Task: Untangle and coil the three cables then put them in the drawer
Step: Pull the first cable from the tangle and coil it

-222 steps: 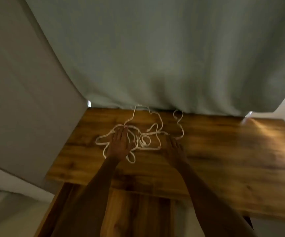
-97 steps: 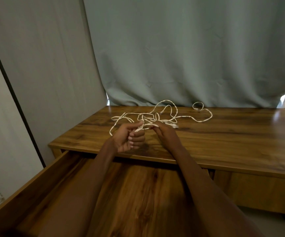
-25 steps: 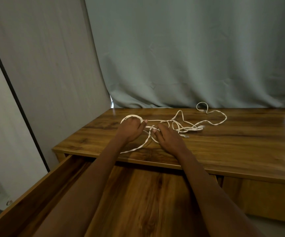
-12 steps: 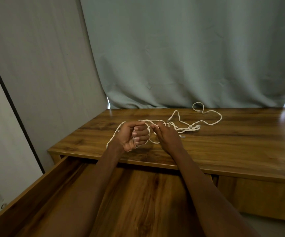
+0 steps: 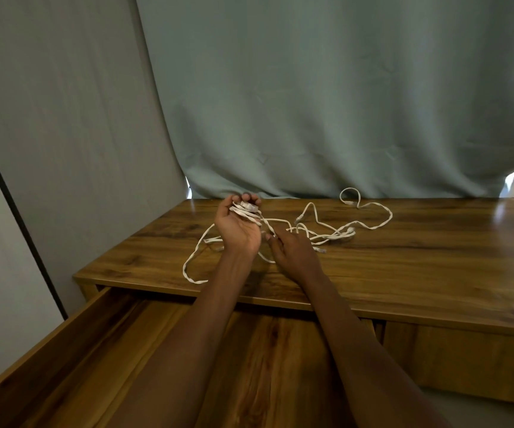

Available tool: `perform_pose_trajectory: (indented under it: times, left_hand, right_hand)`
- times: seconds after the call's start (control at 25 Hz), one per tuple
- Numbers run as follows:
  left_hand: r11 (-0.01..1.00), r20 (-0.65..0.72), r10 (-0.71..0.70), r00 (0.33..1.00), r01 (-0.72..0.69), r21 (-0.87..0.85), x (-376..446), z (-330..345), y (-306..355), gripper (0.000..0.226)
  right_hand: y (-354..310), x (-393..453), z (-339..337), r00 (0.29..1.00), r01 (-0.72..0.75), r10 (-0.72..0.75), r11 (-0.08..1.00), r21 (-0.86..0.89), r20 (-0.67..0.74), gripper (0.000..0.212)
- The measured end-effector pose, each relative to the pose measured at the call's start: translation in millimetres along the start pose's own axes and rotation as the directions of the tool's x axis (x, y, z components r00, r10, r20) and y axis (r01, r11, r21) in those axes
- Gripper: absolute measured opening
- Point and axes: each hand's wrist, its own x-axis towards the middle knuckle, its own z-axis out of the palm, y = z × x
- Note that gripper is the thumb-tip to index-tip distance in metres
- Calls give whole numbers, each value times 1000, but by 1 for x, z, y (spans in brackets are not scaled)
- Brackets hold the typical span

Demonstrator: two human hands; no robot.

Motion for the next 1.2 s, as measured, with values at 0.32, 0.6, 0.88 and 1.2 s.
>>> perform_pose_trajectory:
  times: [0.32,0.6,0.88,1.2]
  left_hand:
    - [954,59,217,974,-224,201,22,10,13,31]
    - [224,380,478,792,-529,819,42,8,45,26]
    - [-776,493,-155,856,-414,476,34,-28,69,46]
    - [-681,156,-392,907,-400,614,7,-41,58,65]
  right_hand:
    - [2,1,-1,994,-89,98,984,155,-51,17]
    - [9,5,-5,967,-167,213,946,279,-143,17]
    - [7,6,-6,962,-81,154,950,302,-226,25]
    - [17,7,3,951,-310,310,950,23,2,42]
